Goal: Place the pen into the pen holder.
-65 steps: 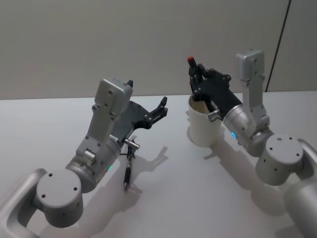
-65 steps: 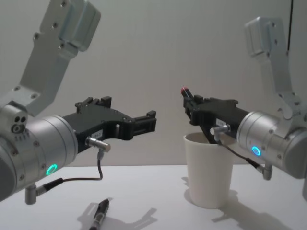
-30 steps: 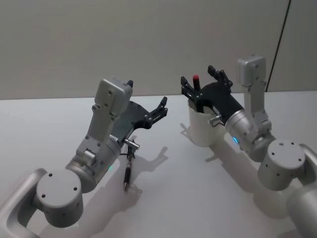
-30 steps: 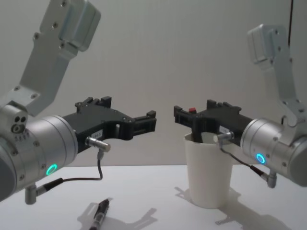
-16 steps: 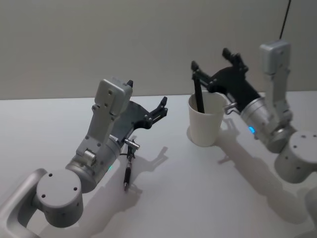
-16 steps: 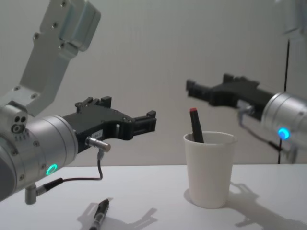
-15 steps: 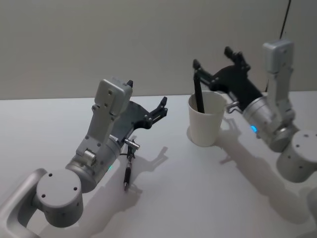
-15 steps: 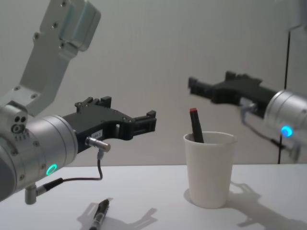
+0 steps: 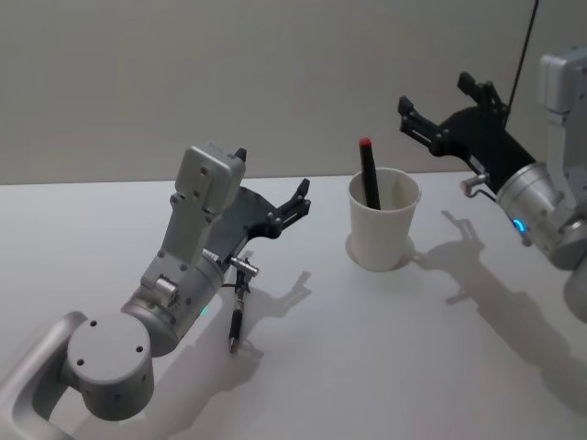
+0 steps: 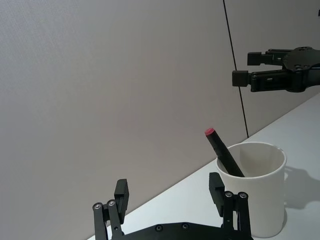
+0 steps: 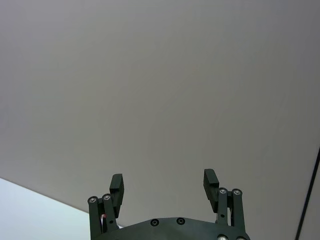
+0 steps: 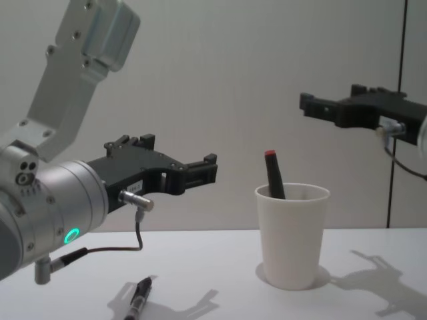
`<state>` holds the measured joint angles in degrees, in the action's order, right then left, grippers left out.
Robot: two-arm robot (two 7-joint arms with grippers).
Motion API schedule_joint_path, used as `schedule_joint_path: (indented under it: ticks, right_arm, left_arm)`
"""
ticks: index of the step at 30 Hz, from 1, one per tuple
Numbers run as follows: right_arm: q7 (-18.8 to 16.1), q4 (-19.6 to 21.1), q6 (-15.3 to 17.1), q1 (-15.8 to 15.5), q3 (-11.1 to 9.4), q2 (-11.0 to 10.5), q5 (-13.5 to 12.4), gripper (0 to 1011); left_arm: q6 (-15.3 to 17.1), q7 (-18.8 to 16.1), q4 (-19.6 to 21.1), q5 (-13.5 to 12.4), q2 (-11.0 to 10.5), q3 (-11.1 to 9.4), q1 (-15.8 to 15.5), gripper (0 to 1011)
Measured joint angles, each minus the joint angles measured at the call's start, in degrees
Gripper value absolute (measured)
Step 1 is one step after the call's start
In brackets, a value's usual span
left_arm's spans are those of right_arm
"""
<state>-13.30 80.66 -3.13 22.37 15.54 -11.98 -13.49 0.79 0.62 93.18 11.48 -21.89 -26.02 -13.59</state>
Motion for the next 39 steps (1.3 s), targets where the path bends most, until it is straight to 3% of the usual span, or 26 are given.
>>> schedule_joint_path:
  ticks: [18, 39]
  right_arm:
    - [-1.8, 0.2, 11.1, -0.5, -2.2, -3.0, 0.5, 1002]
    - [-2.4, -0.5, 14.6, -0.5, -2.8, -3.9, 0.9, 1002]
  left_arm:
    - [0.0, 0.0, 0.0, 0.0, 0.0, 0.0, 0.0, 1001]
    - [0.0, 0.0, 0.0, 0.0, 0.0, 0.0, 0.0, 1001]
